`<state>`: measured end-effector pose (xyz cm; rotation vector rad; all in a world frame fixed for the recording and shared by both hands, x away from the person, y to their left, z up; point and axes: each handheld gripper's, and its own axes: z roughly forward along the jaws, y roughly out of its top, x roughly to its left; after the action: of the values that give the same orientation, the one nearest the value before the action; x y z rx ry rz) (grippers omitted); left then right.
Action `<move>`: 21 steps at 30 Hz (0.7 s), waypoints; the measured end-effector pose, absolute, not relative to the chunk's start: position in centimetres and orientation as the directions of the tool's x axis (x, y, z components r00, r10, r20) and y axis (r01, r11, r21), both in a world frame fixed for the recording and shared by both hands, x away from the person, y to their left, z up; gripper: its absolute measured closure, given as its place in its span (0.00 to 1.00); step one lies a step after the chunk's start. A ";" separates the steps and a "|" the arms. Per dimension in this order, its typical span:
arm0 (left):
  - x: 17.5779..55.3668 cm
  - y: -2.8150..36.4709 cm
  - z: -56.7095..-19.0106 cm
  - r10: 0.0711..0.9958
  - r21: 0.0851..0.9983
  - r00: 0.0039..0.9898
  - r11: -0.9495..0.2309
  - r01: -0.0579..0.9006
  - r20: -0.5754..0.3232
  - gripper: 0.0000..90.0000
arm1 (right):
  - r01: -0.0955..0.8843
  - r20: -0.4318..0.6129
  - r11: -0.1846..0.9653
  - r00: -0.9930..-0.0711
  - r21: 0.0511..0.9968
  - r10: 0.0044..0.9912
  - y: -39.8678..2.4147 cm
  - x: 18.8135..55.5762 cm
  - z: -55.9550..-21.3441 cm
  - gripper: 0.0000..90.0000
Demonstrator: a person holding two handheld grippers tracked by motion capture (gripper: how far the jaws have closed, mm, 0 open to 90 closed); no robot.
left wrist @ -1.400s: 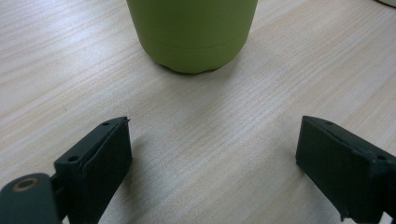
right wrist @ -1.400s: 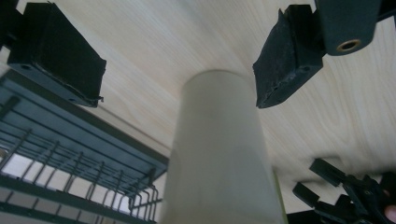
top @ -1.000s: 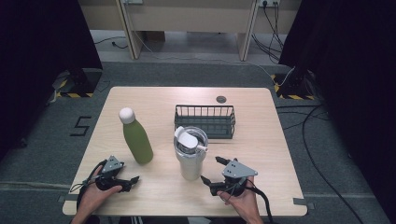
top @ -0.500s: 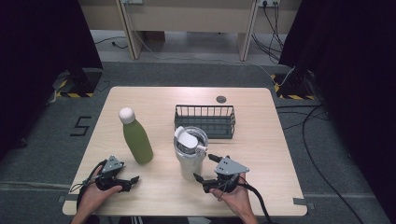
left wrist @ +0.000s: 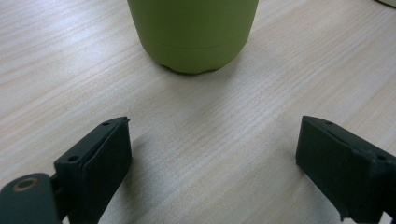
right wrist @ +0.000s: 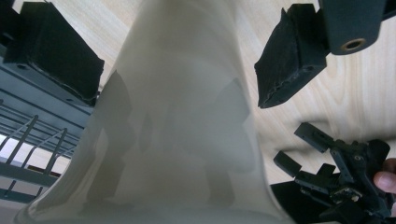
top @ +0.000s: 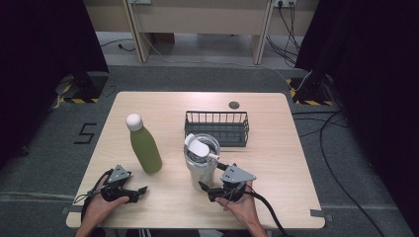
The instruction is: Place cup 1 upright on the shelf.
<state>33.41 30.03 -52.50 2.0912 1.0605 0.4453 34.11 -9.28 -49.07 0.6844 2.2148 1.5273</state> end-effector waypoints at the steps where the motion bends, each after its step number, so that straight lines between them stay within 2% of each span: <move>1: 33.4 30.0 -52.5 0.801 0.744 0.599 -0.387 0.545 -0.022 0.11 | 0.187 -0.018 0.292 -0.815 0.938 0.579 -9.2 34.2 -49.1 0.17; 15: 33.4 30.0 -52.5 0.801 0.743 0.598 -0.387 0.545 -0.021 0.11 | 0.154 -0.034 0.268 -0.809 0.951 0.587 -7.7 35.2 -49.6 0.10; 21: 33.4 30.0 -52.5 0.800 0.743 0.600 -0.388 0.545 -0.022 0.11 | 0.138 -0.020 0.219 -0.804 0.966 0.594 -7.1 35.5 -50.1 0.08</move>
<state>33.40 30.03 -52.49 2.0923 1.0590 0.4446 35.49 -7.10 -50.10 0.6777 2.1131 1.6115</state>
